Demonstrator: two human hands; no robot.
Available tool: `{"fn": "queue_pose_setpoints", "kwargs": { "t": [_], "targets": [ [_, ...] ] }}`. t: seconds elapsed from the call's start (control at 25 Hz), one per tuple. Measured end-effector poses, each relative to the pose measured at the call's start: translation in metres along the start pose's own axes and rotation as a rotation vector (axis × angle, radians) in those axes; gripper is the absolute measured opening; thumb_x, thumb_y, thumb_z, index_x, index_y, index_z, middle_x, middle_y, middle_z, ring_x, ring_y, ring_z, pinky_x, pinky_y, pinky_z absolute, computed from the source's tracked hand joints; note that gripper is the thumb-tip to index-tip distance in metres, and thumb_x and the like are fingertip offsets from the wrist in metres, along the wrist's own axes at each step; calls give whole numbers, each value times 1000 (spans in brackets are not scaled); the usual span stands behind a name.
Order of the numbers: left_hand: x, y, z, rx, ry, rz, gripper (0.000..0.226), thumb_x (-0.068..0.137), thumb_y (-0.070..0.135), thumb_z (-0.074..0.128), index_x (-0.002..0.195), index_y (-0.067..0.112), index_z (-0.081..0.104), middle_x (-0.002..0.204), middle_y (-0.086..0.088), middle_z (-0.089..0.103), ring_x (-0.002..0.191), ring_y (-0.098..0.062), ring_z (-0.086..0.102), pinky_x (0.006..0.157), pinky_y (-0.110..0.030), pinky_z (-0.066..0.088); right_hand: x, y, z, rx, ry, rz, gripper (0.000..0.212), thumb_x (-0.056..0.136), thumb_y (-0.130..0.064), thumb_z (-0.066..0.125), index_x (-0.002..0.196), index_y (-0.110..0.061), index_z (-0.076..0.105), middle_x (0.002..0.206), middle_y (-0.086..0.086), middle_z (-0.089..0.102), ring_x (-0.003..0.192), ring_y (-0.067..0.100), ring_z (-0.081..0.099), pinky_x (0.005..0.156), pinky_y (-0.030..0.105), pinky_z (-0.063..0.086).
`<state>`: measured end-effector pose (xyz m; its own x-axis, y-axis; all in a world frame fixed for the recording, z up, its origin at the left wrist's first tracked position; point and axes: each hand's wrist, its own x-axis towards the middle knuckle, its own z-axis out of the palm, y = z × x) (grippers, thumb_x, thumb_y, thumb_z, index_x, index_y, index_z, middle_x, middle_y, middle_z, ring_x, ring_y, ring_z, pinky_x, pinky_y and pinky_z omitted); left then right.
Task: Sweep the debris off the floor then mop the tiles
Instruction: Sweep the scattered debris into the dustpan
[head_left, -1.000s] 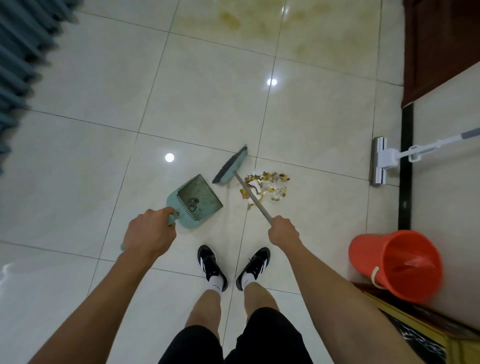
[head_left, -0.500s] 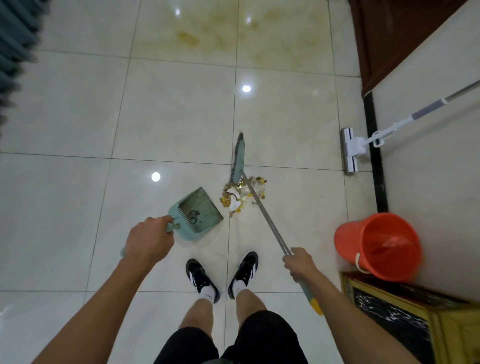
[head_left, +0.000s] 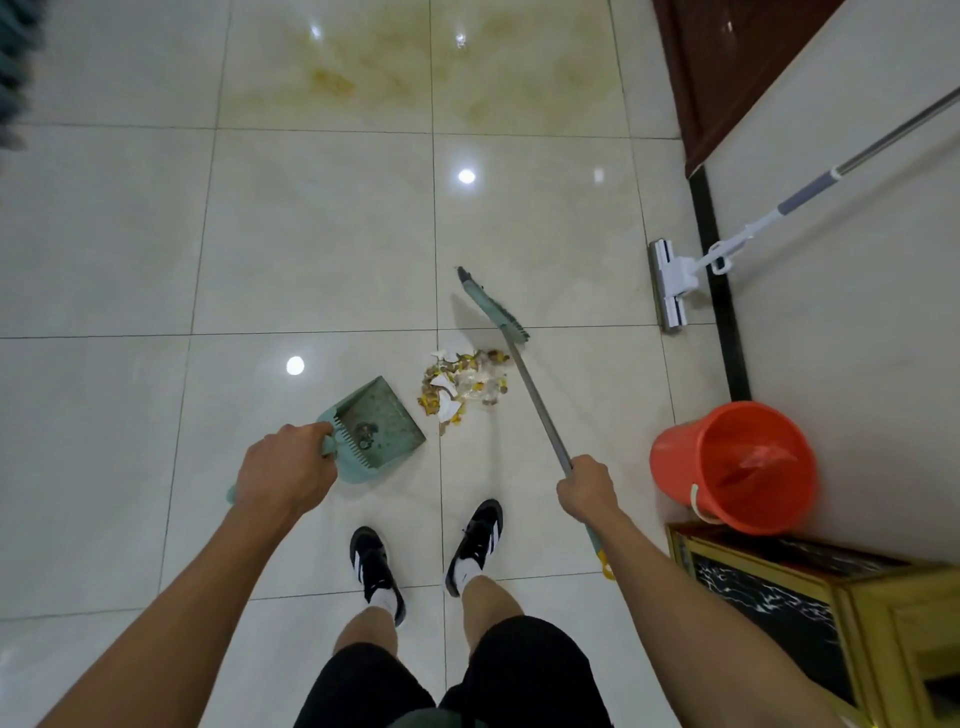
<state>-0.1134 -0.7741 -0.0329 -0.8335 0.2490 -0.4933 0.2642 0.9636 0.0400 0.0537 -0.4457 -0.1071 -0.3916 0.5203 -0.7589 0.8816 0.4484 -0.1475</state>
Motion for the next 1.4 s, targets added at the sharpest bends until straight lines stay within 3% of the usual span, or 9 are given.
{"fn": "queue_pose_setpoints", "kwargs": {
  "t": [0.16, 0.36, 0.48, 0.56, 0.76, 0.96, 1.08, 1.24, 1.4],
  "targets": [
    [8, 2, -5, 62, -14, 81, 12, 89, 24, 53, 94, 29, 63, 73, 3, 61, 60, -19, 60, 60, -31, 54, 8, -23, 5, -85, 26, 15, 31, 93, -9, 50, 124, -4, 54, 119, 14, 60, 100, 31, 62, 70, 30, 45],
    [8, 10, -10, 142, -31, 156, 14, 88, 20, 52, 99, 25, 60, 75, 2, 55, 62, -20, 54, 59, -29, 40, 11, -49, 22, -80, -38, 20, 34, 92, -9, 48, 125, -1, 52, 117, 18, 58, 96, 35, 63, 74, 40, 58],
    [12, 1, -10, 126, -23, 155, 13, 86, 19, 54, 96, 25, 59, 73, 2, 53, 62, -22, 52, 59, -30, 38, 3, -53, 35, -97, -81, 27, 32, 91, -8, 49, 122, -2, 52, 106, 15, 56, 85, 32, 62, 61, 36, 55],
    [15, -8, -8, 101, -12, 147, 11, 84, 18, 55, 94, 23, 59, 72, 1, 54, 61, -22, 53, 59, -30, 38, -6, -56, 45, -87, -109, 28, 31, 90, -8, 48, 120, -2, 52, 96, 12, 54, 73, 29, 60, 52, 34, 54],
    [16, -18, -5, 77, -7, 170, 13, 86, 21, 55, 97, 23, 60, 75, -2, 56, 64, -25, 55, 61, -31, 40, -33, -66, 72, -76, -204, -6, 33, 87, -2, 45, 118, 0, 56, 84, 11, 55, 56, 29, 57, 53, 37, 56],
    [14, -31, -1, 49, 5, 177, 14, 86, 19, 55, 98, 21, 62, 75, -3, 58, 64, -25, 56, 61, -31, 41, -60, -77, 96, 15, -277, -26, 40, 89, -2, 46, 127, -3, 58, 96, 19, 64, 50, 27, 52, 41, 28, 47],
    [12, -42, 5, 32, 20, 154, 18, 87, 18, 54, 101, 22, 64, 75, -3, 59, 64, -26, 58, 60, -31, 41, -74, -82, 102, 124, -314, -18, 43, 91, 0, 45, 133, -4, 56, 90, 14, 59, 50, 24, 47, 38, 25, 41],
    [7, -55, 16, -2, 18, 131, 21, 88, 19, 52, 104, 23, 65, 81, -4, 64, 64, -26, 60, 60, -32, 47, -88, -87, 107, 206, -340, -16, 40, 87, 0, 47, 125, -1, 61, 74, 9, 53, 52, 22, 46, 43, 26, 40],
    [2, -62, 21, -49, 21, 120, 21, 90, 22, 54, 107, 24, 66, 82, -3, 66, 65, -24, 63, 62, -33, 54, -103, -90, 107, 261, -387, -16, 37, 86, 0, 46, 117, -3, 65, 73, 12, 52, 47, 21, 42, 42, 25, 39]
  ]
}}
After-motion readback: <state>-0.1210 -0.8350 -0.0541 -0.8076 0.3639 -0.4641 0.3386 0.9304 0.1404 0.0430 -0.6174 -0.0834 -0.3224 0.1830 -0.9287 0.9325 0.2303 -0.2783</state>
